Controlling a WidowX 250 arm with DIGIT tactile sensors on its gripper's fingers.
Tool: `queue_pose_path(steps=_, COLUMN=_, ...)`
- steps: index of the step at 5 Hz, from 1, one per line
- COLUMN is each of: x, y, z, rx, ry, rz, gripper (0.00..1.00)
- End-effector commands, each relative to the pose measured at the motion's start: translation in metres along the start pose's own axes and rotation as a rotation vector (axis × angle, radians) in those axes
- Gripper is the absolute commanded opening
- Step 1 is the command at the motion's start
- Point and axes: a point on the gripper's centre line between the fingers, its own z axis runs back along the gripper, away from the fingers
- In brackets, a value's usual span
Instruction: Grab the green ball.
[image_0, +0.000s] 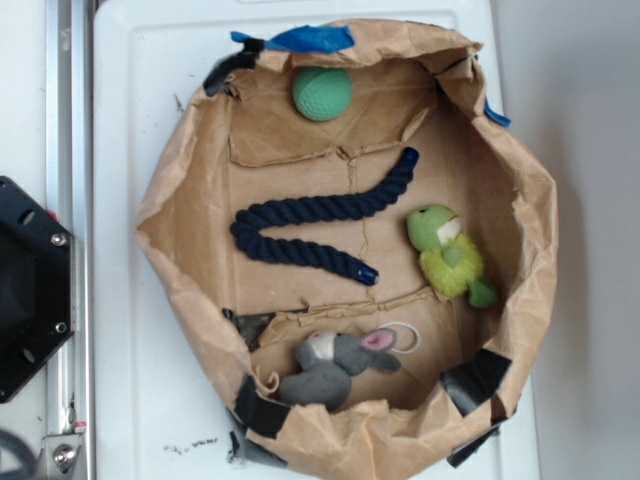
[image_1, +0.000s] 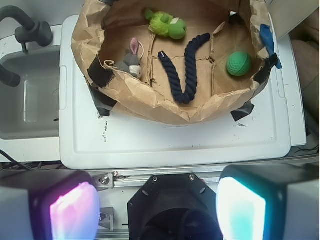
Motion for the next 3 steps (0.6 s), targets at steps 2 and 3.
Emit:
queue_pose_path(steps=2, x=0.036, y=-0.004, z=-0.009, rx=0.008, ry=-0.020, rz=0.089, gripper=1.00)
queue_pose_path(steps=3, x=0.080, y=-0.006, z=-0.018, rx=0.002, ry=-0.100, rz=0.234, gripper=1.00)
